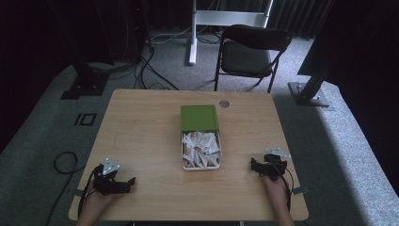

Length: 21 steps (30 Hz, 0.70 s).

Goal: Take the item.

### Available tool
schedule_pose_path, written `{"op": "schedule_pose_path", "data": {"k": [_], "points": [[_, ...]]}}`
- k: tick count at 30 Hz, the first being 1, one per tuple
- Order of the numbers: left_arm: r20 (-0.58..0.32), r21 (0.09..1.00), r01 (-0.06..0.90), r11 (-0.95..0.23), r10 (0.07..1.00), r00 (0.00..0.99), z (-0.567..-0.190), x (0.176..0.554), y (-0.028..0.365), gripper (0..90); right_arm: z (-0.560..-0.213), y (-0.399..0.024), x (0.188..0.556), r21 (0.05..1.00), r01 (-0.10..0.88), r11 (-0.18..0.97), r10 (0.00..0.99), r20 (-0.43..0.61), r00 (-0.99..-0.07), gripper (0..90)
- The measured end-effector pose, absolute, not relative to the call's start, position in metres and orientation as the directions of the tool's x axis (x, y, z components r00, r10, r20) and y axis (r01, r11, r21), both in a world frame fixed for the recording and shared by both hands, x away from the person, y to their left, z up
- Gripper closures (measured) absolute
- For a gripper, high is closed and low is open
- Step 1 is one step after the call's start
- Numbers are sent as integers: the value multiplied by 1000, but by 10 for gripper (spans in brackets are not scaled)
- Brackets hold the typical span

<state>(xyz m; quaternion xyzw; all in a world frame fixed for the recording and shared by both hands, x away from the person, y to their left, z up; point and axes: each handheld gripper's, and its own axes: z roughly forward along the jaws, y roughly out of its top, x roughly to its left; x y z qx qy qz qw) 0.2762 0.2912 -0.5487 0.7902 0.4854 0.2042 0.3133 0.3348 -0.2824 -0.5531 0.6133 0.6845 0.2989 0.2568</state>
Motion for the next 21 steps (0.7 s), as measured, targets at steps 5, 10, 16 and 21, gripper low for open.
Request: {"op": "schedule_pose_path", "data": {"k": [5,10,16,21], "points": [[30,696,638,-330,901,433,-548,276,293,17,-553,-282,335,724,686,70,993,14,-116,109],[30,688,640,-342,895,446,-548,276,294,18,-553,-282,335,724,686,69,993,14,-116,109],[27,682,641,-351,889,457,-547,277,294,18,-553,-282,335,724,686,69,993,15,-115,109],[26,685,636,-356,884,467,-547,276,295,18,-553,-282,335,724,686,69,993,14,-116,109]]}}
